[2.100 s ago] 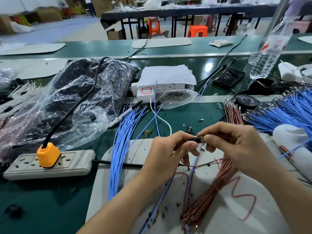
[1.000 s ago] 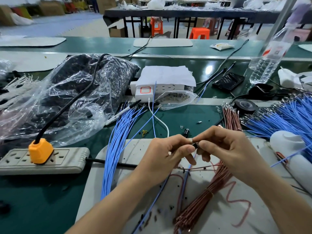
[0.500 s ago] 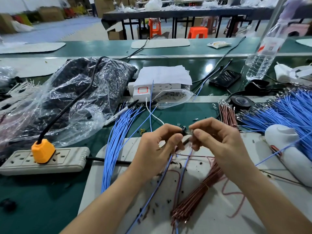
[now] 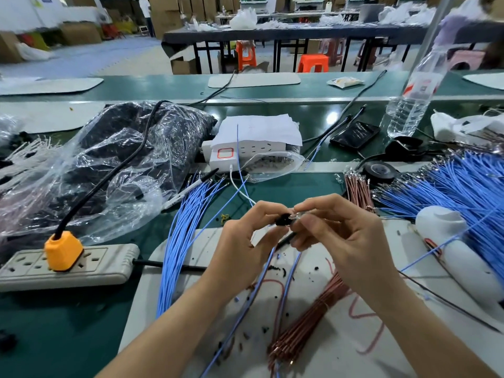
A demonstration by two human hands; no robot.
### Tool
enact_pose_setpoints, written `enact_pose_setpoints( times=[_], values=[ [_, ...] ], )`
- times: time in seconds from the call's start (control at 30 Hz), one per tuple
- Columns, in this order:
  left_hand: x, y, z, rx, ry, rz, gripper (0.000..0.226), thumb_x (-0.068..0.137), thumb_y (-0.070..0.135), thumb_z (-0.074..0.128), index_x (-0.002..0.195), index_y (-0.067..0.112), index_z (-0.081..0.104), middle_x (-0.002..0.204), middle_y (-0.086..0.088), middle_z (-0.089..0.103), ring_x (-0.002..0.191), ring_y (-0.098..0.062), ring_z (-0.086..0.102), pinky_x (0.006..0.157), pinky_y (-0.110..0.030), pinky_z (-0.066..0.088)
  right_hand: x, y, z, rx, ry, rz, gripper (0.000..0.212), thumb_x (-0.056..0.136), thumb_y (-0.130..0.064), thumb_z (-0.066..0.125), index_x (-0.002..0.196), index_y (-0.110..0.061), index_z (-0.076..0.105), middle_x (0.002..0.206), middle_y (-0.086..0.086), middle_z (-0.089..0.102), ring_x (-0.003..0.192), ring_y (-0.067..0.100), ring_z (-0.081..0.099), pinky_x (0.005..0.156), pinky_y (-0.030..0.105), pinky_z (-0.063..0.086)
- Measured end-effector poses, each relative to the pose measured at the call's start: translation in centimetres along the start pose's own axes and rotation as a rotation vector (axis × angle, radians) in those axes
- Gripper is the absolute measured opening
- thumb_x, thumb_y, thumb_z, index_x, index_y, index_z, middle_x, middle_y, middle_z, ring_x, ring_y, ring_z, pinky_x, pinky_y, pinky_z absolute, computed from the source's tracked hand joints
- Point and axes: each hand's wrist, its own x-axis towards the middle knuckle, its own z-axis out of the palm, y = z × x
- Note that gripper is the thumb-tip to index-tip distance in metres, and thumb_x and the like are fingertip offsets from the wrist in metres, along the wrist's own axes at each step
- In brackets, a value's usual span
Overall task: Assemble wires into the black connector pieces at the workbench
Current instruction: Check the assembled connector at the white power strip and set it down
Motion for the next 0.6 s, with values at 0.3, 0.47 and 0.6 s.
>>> enact_pose_setpoints(
  times=[0.3,0.47,0.6],
  values=[
    [0.06,0.15,0.24,-0.025,-0.023,0.029,0.026,0.088,0.012,0.059,0.098,0.036,0.054,0.098,0.021,0.069,0.101,-0.001,0.064,0.086,-0.015,0.043,-0.04,-0.4,-0.18,-0.084,0.056,-0.111,0.008,0.085,-0.012,0.066,0.087,-0.019,0.068,0.073,-0.001,0.071,0.056,0.012,0.066,0.059,0.017,0.053],
    [-0.04,0.07,0.25,-0.039,-0.038,0.035,0.026,0.089,0.008,0.059,0.099,0.031,0.056,0.098,0.023,0.068,0.1,0.0,0.064,0.087,-0.014,0.044,-0.23,-0.21,-0.09,-0.118,0.037,-0.133,0.018,0.081,-0.005,0.067,0.086,-0.022,0.066,0.076,-0.006,0.072,0.058,0.011,0.067,0.061,0.017,0.053],
    [0.1,-0.03,0.1,0.075,-0.04,0.084,0.021,0.088,0.005,0.062,0.103,0.019,0.061,0.093,0.017,0.068,0.093,-0.001,0.066,0.082,-0.013,0.046,-0.2,0.24,-0.27,-0.503,0.042,-0.324,0.009,0.081,-0.006,0.067,0.087,-0.013,0.068,0.075,-0.005,0.069,0.066,0.007,0.066,0.066,0.019,0.054]
  ],
)
